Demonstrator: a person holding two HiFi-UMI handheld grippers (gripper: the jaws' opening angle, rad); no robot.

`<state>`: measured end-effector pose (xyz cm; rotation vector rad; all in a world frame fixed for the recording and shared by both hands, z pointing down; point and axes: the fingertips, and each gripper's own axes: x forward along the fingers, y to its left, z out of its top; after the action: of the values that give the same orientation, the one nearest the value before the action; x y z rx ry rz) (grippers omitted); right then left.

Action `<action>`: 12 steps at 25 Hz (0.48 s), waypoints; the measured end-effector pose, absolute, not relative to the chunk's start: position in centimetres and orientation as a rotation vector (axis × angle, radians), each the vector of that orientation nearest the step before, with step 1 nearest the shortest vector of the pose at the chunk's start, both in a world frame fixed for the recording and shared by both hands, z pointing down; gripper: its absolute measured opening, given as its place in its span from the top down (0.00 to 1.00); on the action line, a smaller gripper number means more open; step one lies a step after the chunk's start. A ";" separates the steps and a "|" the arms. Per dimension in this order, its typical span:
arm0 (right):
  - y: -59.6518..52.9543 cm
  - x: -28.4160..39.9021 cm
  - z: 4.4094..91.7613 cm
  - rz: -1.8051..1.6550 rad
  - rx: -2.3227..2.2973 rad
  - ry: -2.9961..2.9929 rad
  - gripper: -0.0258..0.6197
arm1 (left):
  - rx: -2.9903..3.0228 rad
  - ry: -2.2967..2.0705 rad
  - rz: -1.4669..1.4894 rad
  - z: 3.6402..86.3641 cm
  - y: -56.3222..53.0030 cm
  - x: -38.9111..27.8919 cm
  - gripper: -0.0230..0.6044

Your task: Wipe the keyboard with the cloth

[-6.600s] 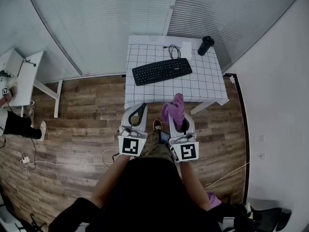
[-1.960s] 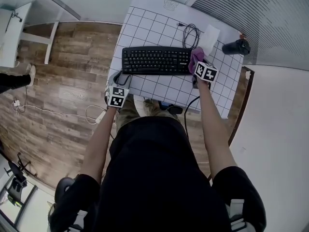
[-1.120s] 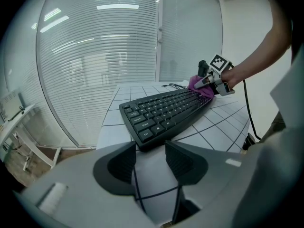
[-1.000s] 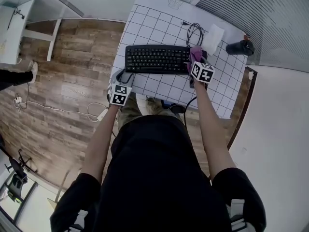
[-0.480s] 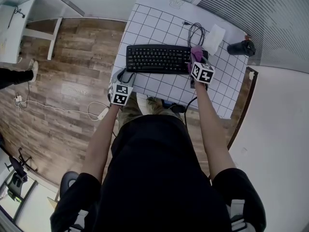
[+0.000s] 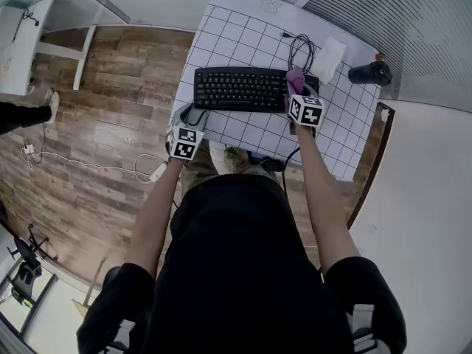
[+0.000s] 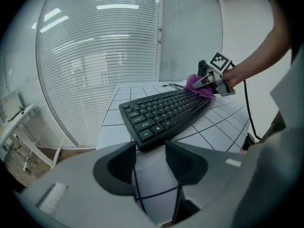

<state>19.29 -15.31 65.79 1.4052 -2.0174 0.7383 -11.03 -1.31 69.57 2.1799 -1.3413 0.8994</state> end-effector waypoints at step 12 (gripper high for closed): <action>-15.3 18.6 65.6 0.715 1.382 -2.025 0.80 | 2.180 -1.336 0.898 69.5 -1.4 -11.0 0.69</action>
<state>18.56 -15.25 65.56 1.3822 -2.0247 0.7153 -11.02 -1.36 69.53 2.1796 -1.3360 0.8984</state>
